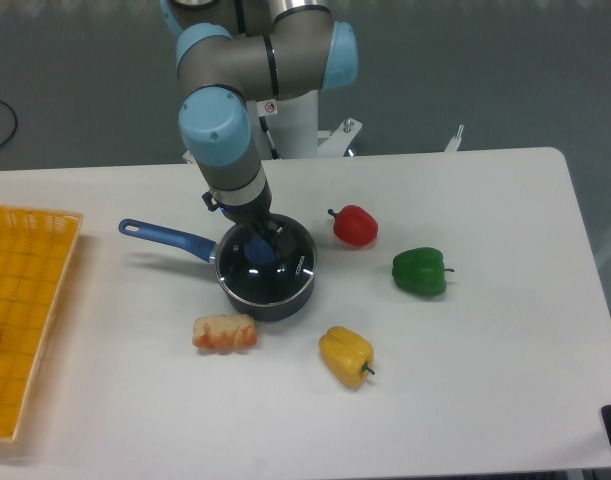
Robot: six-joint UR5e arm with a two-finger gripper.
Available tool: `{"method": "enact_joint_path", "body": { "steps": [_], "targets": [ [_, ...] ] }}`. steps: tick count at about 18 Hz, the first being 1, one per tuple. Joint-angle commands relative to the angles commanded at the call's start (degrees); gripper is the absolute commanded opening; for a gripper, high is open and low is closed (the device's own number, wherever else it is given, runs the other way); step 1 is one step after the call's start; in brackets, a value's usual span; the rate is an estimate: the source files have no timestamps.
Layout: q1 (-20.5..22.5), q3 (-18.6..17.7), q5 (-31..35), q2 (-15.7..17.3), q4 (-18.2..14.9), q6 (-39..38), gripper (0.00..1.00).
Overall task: Open the lid
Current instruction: 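Close the gripper on the blue lid knob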
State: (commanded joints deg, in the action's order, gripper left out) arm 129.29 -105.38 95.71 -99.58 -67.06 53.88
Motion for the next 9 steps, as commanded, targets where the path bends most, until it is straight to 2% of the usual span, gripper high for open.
{"method": "enact_joint_path", "body": {
  "steps": [4, 9],
  "targets": [
    [0.0, -0.79, 0.18, -0.7, 2.28, -0.35, 1.0],
    [0.0, -1.23, 0.35, -1.06, 2.29, -0.35, 1.0]
  ]
}}
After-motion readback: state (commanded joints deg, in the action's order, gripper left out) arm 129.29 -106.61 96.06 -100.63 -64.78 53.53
